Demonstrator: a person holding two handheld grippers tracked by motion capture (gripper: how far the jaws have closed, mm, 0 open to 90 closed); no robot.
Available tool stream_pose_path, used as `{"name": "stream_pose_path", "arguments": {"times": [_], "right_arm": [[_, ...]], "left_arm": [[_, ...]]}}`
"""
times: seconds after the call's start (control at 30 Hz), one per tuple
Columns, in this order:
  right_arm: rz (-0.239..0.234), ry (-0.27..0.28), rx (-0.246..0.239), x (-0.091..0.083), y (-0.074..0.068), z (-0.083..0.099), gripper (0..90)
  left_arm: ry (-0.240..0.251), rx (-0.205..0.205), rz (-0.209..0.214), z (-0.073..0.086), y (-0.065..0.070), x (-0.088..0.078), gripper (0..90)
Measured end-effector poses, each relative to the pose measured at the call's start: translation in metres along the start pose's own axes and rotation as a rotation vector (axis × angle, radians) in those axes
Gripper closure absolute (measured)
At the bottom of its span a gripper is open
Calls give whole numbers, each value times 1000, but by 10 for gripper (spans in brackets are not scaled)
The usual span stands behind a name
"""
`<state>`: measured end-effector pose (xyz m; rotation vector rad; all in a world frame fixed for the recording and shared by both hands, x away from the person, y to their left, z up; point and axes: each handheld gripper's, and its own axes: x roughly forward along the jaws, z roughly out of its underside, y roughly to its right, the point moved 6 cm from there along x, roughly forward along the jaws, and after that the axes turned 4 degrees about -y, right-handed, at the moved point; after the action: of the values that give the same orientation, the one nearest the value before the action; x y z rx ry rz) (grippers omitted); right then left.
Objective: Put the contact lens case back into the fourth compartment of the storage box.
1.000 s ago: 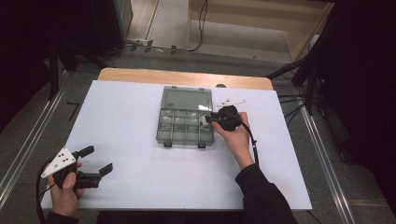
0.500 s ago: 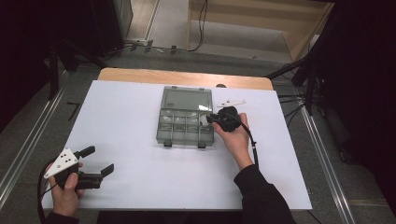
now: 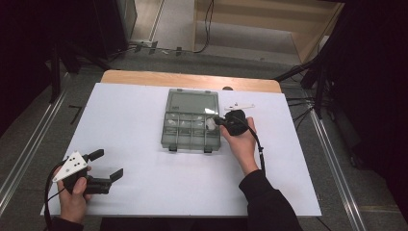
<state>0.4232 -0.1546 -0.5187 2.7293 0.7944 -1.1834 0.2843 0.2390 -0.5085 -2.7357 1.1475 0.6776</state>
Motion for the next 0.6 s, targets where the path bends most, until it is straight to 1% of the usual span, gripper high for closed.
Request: {"name": "stream_pose_path", "arguments": {"times": [0.07, 0.13, 0.17, 0.23, 0.37, 0.5, 0.6], "right_arm": [[-4, 1, -7, 0, 0, 0, 882], [-3, -11, -28, 1, 1, 1, 808], [-5, -6, -37, 1, 1, 2, 787], [-25, 16, -21, -1, 2, 1, 724], [-37, 75, 22, -9, 9, -2, 561], [-63, 92, 47, -16, 14, -3, 404], [-74, 95, 41, -19, 16, -3, 289]], "left_arm": [[1, 3, 10, -4, 3, 1, 0], [1, 11, 18, -9, 5, 2, 0], [1, 13, 20, -11, 6, 3, 0], [5, 12, 30, -15, 7, 4, 0], [2, 21, 42, -22, 9, 9, 0], [2, 31, 55, -31, 12, 16, 0], [12, 45, 61, -40, 15, 22, 0]]}}
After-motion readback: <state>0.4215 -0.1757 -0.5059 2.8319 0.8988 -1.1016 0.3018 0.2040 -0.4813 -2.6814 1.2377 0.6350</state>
